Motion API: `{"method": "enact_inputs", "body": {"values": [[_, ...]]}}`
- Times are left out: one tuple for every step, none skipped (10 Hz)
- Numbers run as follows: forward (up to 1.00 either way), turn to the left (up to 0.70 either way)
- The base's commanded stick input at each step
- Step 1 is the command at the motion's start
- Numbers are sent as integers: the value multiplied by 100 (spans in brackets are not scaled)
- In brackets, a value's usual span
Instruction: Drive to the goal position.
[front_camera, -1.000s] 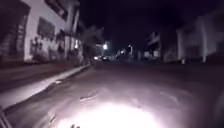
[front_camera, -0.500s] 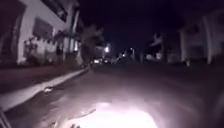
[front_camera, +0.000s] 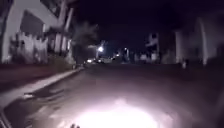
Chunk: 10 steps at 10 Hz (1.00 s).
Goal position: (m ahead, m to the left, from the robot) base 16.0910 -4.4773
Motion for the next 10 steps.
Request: {"method": "enact_inputs", "body": {"values": [[100,0],[100,0],[100,0],[100,0],[100,0],[100,0],[100,0],[100,0],[100,0],[100,0]]}}
